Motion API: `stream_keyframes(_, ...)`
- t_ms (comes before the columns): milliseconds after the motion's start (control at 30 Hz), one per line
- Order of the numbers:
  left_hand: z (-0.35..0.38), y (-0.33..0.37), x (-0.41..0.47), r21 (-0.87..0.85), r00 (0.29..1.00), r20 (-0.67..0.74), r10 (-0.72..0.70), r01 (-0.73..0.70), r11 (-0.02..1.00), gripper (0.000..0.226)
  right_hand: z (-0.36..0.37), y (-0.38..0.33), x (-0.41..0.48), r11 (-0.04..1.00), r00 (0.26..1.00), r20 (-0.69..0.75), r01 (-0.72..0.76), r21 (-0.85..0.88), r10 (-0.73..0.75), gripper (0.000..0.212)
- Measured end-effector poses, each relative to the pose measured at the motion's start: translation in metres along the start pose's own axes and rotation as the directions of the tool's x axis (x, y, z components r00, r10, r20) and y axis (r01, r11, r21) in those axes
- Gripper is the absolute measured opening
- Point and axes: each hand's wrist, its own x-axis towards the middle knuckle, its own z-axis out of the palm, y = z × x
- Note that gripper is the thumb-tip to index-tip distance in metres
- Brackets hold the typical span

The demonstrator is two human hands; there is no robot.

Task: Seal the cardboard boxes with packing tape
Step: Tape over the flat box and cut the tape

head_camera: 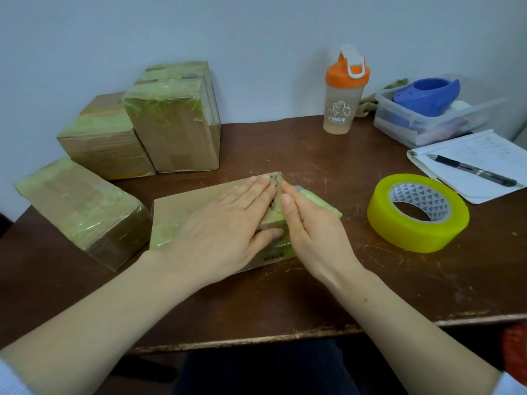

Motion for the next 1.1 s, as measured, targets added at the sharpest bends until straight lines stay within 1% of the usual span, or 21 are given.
stream_keyframes(133, 0.000, 0.000, 0.001, -0.030, 1.000, 0.020, 0.016, -0.016, 0.999, 0.084, -0.001, -0.001, 0.000, 1.000, 1.000, 0.007, 0.010, -0.008, -0.010, 0.045)
stream_keyframes(233, -0.006, -0.001, 0.005, -0.096, 0.999, 0.036, 0.032, -0.028, 0.995, 0.092, -0.005, 0.000, 0.003, 1.000, 1.000, 0.015, 0.012, 0.011, -0.012, 0.042)
stream_keyframes(333, -0.016, -0.005, 0.013, -0.171, 1.000, -0.002, 0.006, -0.006, 0.985, 0.104, -0.005, 0.003, 0.007, 0.977, 0.996, 0.048, -0.089, 0.191, 0.082, 0.043)
stream_keyframes(400, -0.018, -0.007, 0.018, -0.118, 0.999, 0.035, -0.005, 0.009, 0.993, 0.114, -0.003, 0.004, 0.008, 0.930, 0.982, 0.122, -0.175, 0.325, 0.142, 0.052)
stream_keyframes(433, -0.016, -0.007, 0.019, -0.068, 0.997, 0.072, 0.006, -0.001, 0.998, 0.116, -0.002, 0.005, 0.009, 0.914, 0.976, 0.153, -0.198, 0.354, 0.153, 0.055)
stream_keyframes(500, -0.010, -0.006, 0.020, -0.023, 0.992, 0.124, 0.022, -0.019, 1.000, 0.113, -0.001, 0.006, 0.008, 0.922, 0.976, 0.168, -0.188, 0.339, 0.137, 0.052)
stream_keyframes(567, -0.007, -0.006, 0.021, -0.027, 0.992, 0.122, 0.027, -0.024, 0.999, 0.112, 0.000, 0.007, 0.010, 0.941, 0.981, 0.153, -0.158, 0.300, 0.116, 0.048)
stream_keyframes(667, -0.007, -0.007, 0.023, -0.028, 0.994, 0.104, 0.039, -0.037, 0.999, 0.112, -0.001, 0.006, 0.014, 0.977, 0.989, 0.128, -0.103, 0.188, 0.079, 0.045)
stream_keyframes(767, -0.008, -0.005, 0.023, -0.028, 0.994, 0.107, 0.038, -0.035, 0.999, 0.113, -0.003, 0.004, 0.014, 0.992, 0.994, 0.103, -0.041, 0.120, 0.028, 0.044)
stream_keyframes(833, -0.009, -0.003, 0.023, -0.027, 0.993, 0.119, 0.026, -0.023, 0.999, 0.112, -0.004, 0.003, 0.014, 0.992, 0.993, 0.119, -0.039, 0.120, 0.024, 0.044)
stream_keyframes(867, -0.010, -0.003, 0.022, -0.030, 0.992, 0.128, 0.019, -0.015, 0.999, 0.112, -0.005, 0.003, 0.014, 0.988, 0.991, 0.132, -0.054, 0.147, 0.034, 0.045)
stream_keyframes(933, -0.013, -0.002, 0.018, -0.025, 0.994, 0.110, 0.002, 0.001, 1.000, 0.112, -0.006, 0.004, 0.010, 0.980, 0.987, 0.147, -0.087, 0.181, 0.060, 0.051)
stream_keyframes(1000, -0.016, -0.002, 0.010, -0.009, 1.000, 0.011, -0.015, 0.015, 1.000, 0.112, -0.005, 0.003, 0.002, 0.984, 0.989, 0.135, -0.088, 0.155, 0.067, 0.070)
stream_keyframes(1067, -0.017, 0.001, 0.002, -0.017, 0.999, -0.039, -0.024, 0.023, 1.000, 0.105, -0.005, 0.001, -0.006, 0.978, 0.991, 0.111, -0.091, 0.188, 0.071, 0.084)
stream_keyframes(1100, -0.017, 0.004, -0.001, -0.033, 0.999, -0.035, -0.031, 0.029, 0.999, 0.100, -0.006, 0.001, -0.009, 0.978, 0.994, 0.090, -0.074, 0.194, 0.057, 0.085)
